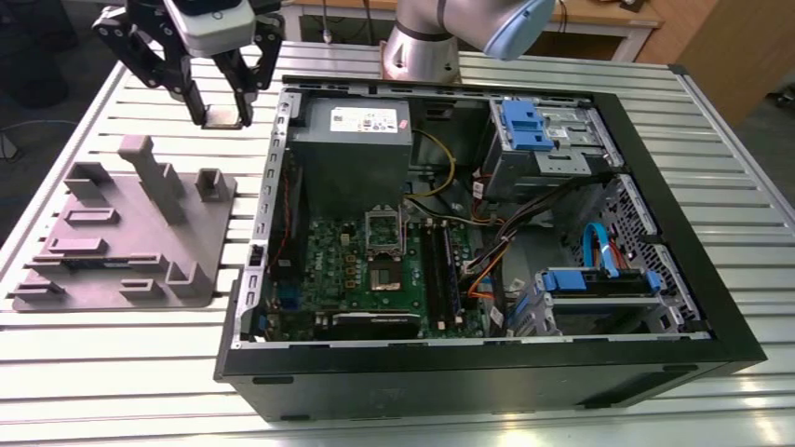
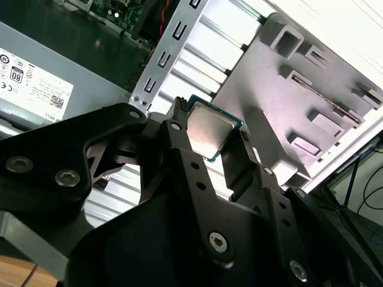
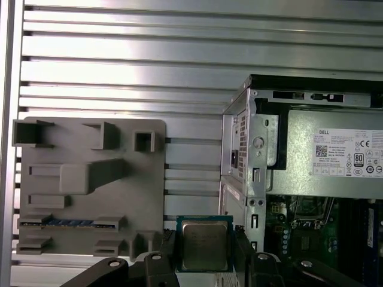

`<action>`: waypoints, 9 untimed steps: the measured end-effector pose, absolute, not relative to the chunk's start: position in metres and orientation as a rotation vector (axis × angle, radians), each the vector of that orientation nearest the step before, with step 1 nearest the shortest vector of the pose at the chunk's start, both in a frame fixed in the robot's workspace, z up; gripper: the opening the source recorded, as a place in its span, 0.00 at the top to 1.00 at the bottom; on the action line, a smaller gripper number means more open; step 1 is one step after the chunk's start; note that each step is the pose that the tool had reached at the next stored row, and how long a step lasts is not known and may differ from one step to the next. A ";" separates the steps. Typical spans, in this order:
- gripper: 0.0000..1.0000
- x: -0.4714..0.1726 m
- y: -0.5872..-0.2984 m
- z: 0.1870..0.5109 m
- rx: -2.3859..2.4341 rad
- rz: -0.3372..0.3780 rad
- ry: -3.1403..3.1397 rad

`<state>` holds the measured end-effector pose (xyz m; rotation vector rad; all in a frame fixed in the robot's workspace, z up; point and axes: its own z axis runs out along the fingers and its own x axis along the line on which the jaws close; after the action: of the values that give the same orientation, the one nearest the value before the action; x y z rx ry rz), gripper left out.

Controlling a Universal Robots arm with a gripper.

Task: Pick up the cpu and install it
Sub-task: 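Pick up the cpu and move it towards the insertion slot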

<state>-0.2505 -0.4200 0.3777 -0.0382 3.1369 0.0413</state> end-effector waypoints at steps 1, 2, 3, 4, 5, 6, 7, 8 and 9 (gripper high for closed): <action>0.53 -0.250 -0.420 0.378 -0.038 0.041 3.137; 0.53 -0.250 -0.420 0.378 -0.038 0.041 3.137; 0.53 -0.249 -0.420 0.378 -0.038 0.041 3.137; 0.53 -0.249 -0.420 0.378 -0.038 0.041 3.137; 0.53 -0.248 -0.420 0.378 -0.038 0.041 3.137; 0.53 -0.248 -0.420 0.378 -0.038 0.041 3.137; 0.53 -0.247 -0.420 0.378 -0.038 0.041 3.137; 0.53 -0.246 -0.420 0.378 -0.038 0.041 3.137; 0.53 -0.246 -0.420 0.378 -0.038 0.041 3.137</action>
<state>-0.2458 -0.4200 0.3777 -0.0383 3.1369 0.0413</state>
